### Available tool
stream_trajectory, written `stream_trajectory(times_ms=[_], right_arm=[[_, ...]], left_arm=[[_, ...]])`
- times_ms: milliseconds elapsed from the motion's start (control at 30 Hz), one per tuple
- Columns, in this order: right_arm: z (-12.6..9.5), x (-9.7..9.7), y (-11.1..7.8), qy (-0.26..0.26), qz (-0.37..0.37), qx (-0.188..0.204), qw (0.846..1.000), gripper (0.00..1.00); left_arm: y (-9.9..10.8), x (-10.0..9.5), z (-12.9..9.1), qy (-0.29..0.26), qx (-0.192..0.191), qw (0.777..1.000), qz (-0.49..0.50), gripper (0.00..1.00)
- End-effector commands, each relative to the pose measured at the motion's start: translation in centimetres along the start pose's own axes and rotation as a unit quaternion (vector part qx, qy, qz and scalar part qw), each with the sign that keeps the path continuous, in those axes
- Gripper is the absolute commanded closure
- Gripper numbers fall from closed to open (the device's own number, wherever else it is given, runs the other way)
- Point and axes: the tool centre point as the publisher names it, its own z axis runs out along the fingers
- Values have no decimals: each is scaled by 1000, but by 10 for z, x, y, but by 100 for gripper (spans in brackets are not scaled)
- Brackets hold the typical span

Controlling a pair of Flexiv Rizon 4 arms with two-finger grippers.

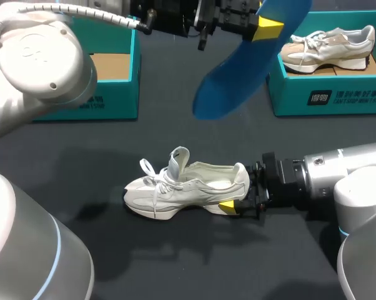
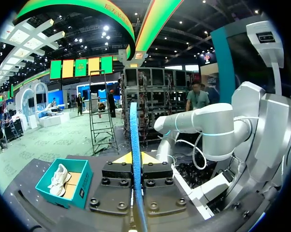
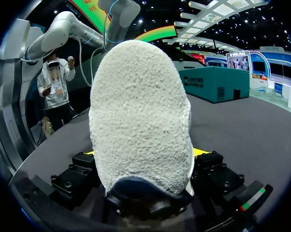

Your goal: Take the shoe out of the shoebox, open the shoe tongue, remove and reinsert the insole, then place the shoe into the shoebox

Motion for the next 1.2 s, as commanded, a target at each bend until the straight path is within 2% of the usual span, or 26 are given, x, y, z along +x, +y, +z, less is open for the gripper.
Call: stream_trajectory(times_ms=[33, 167, 233, 300, 667, 700, 1200], right_arm=[[1, 1, 0, 0, 1, 2, 1000, 100], [1, 1, 0, 0, 1, 2, 1000, 100], [1, 1, 0, 0, 1, 2, 1000, 100], [1, 1, 0, 0, 1, 2, 1000, 100], [1, 1, 0, 0, 1, 2, 1000, 100], [1, 1, 0, 0, 1, 2, 1000, 100], [1, 1, 0, 0, 1, 2, 1000, 100]], left_arm=[[7, 23, -8, -20, 47, 998, -36, 100], [6, 35, -25, -30, 92, 993, -68, 100], [7, 38, -35, -50, 101, 990, -81, 100], [9, 36, -44, -73, 94, 989, -90, 100], [9, 36, -44, -73, 94, 989, -90, 100], [10, 35, -47, -70, 103, 988, -96, 100], [9, 36, -75, -58, 111, 983, -131, 100]])
